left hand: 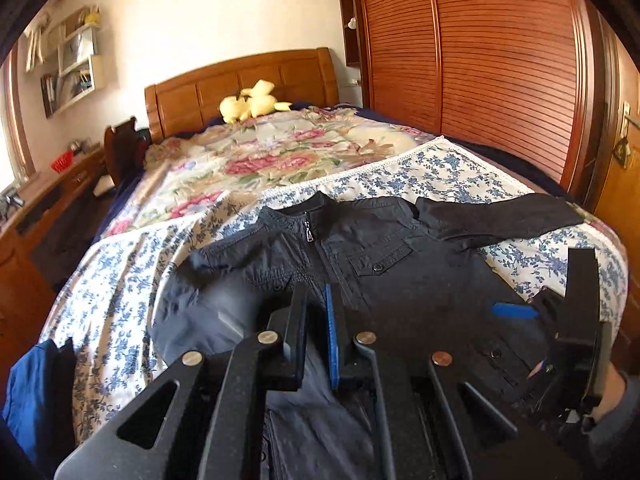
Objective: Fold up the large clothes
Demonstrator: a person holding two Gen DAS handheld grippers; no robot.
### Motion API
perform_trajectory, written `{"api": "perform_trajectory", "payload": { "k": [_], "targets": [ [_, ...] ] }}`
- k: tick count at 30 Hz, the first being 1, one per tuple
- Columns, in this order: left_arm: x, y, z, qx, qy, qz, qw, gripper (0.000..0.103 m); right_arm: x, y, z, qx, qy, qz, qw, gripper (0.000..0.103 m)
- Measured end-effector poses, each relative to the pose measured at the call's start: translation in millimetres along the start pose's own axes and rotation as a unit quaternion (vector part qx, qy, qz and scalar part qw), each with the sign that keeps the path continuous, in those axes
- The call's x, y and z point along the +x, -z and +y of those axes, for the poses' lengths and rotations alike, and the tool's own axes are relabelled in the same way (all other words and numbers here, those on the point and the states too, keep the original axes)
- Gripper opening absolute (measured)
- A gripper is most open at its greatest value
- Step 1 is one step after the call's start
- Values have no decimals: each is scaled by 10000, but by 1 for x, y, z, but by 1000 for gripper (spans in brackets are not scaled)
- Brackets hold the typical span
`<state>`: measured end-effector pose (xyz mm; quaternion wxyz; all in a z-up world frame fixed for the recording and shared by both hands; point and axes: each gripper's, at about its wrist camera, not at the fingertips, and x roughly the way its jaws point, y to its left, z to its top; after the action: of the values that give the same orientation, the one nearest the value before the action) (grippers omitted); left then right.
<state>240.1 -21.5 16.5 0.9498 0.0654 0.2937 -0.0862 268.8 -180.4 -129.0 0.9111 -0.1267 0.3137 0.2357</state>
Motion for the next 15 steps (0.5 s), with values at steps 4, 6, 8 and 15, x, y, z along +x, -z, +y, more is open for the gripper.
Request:
{"api": "perform_trajectory", "payload": {
  "k": [4, 6, 8, 15],
  "targets": [
    [-15, 12, -6, -152, 308, -69, 9994, 10, -8, 6, -9, 58, 108, 40, 9999, 103],
    [-19, 18, -9, -179, 288, -93, 9994, 12, -10, 8, -10, 79, 119, 39, 9999, 103],
    [-22, 25, -7, -208, 227, -120, 9995, 13, -11, 8, -9, 83, 119, 36, 9999, 103],
    [-30, 71, 13, -346, -50, -48, 9994, 16, -3, -4, 7, -15, -4, -32, 10000, 103]
  ]
}}
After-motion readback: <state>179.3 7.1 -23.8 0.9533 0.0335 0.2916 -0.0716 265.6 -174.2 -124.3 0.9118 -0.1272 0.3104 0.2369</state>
